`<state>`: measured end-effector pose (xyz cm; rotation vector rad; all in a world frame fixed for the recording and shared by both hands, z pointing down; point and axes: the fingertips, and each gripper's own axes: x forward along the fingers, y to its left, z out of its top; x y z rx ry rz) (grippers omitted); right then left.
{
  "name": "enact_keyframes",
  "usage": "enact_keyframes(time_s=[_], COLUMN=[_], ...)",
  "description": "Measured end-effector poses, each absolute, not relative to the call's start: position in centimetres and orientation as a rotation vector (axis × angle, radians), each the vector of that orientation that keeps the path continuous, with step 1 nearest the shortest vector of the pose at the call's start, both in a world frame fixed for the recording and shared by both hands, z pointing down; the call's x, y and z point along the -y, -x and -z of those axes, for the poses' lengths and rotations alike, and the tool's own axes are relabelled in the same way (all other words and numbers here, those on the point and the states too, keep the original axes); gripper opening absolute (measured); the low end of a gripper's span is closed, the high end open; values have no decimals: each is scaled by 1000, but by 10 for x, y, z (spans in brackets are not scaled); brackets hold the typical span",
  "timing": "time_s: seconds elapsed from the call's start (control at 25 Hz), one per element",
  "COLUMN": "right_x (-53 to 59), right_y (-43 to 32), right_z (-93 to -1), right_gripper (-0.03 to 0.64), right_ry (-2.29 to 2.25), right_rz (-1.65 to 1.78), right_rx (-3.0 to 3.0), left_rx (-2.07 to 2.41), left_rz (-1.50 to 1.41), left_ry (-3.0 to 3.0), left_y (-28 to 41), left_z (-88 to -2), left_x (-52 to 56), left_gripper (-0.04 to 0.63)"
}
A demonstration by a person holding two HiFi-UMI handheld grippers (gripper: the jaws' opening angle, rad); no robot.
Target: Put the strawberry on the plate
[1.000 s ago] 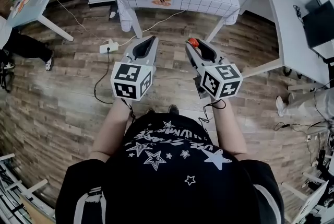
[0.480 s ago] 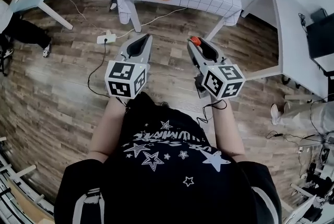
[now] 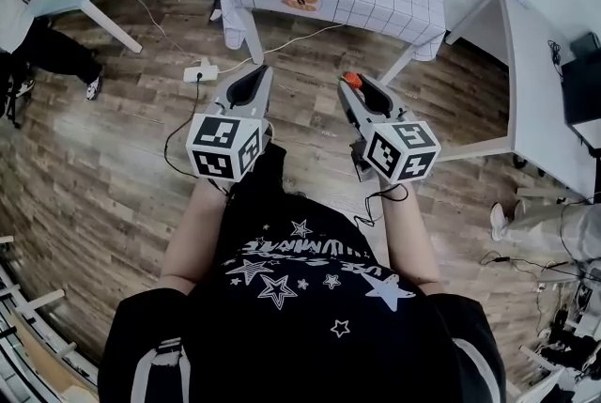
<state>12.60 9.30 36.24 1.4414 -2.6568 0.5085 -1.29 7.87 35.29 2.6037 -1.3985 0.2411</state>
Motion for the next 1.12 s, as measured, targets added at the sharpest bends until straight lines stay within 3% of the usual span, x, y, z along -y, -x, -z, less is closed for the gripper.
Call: enact_keyframes(time_s=[1.12], right_x=[139], right_y=[-85], right_z=[-375], right_gripper=[146], right_ry=[-1595], right_rz=[-524], right_rx=[2461], left_rx=[1211], left_rz=[-205], left_ry=[-2634], left_y=[61], left_z=[-372], left_x=[174], left_gripper=[9])
